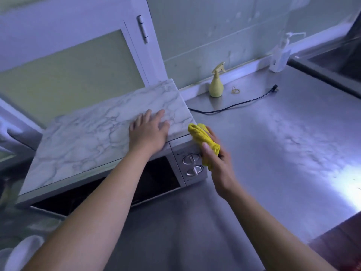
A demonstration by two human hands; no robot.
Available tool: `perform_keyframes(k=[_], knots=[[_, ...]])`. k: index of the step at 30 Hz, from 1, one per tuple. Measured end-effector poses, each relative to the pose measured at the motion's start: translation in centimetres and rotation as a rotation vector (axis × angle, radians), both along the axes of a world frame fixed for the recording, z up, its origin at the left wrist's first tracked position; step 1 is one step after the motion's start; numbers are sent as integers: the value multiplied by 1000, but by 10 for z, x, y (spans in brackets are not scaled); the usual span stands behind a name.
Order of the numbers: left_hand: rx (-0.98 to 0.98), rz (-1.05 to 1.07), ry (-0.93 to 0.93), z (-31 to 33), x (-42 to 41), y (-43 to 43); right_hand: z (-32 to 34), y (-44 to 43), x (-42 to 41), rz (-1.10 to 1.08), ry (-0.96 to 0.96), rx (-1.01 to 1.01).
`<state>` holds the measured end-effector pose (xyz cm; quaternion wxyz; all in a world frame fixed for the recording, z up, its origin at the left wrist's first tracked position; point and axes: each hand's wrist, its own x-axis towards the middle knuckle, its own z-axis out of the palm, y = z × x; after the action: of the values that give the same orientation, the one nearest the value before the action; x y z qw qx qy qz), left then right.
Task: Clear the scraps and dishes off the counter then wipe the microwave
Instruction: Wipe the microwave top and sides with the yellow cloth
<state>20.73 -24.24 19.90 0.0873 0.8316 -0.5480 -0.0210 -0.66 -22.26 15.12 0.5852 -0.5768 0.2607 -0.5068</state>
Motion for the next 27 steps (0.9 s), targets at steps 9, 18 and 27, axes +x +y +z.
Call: perform_keyframes(k=[9,18,27], knots=[[-32,-22,-42,0,-3,-2,25,-15,-16,-84,45,402],[-51,-15,-69,-1,-4,-4,8,-16,36,-320,189,306],[-43,-12,-53,-5,-4,-5,-49,-24,31,-293,42,63]])
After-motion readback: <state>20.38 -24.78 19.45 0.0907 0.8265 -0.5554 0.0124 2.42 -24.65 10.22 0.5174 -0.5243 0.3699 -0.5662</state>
